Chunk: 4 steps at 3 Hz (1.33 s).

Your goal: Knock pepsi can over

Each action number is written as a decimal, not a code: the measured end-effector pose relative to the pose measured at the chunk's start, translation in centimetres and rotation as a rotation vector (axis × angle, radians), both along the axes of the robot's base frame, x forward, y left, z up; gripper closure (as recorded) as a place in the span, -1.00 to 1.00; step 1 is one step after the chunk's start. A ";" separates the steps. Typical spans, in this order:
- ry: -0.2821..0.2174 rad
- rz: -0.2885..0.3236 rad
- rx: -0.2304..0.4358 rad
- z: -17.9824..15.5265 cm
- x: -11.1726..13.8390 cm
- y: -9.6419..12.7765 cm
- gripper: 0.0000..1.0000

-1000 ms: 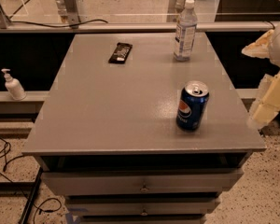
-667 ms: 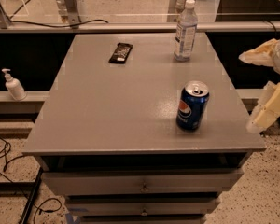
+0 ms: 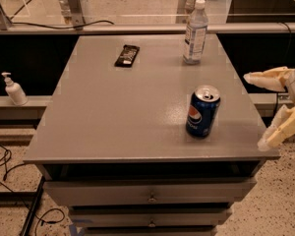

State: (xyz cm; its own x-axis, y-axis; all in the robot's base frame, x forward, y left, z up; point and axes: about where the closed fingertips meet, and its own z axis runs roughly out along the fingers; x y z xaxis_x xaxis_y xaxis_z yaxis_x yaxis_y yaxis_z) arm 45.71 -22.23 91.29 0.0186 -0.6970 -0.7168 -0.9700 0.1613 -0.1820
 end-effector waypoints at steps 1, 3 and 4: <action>-0.030 0.045 0.157 -1.4 1.1 -0.5 -1.00; -0.083 0.111 0.391 -3.8 4.5 0.9 -1.00; -0.068 0.113 0.439 -5.1 6.3 4.0 -1.00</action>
Offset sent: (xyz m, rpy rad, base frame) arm 0.0420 -0.0127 -0.0361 0.4498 -0.1115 0.1253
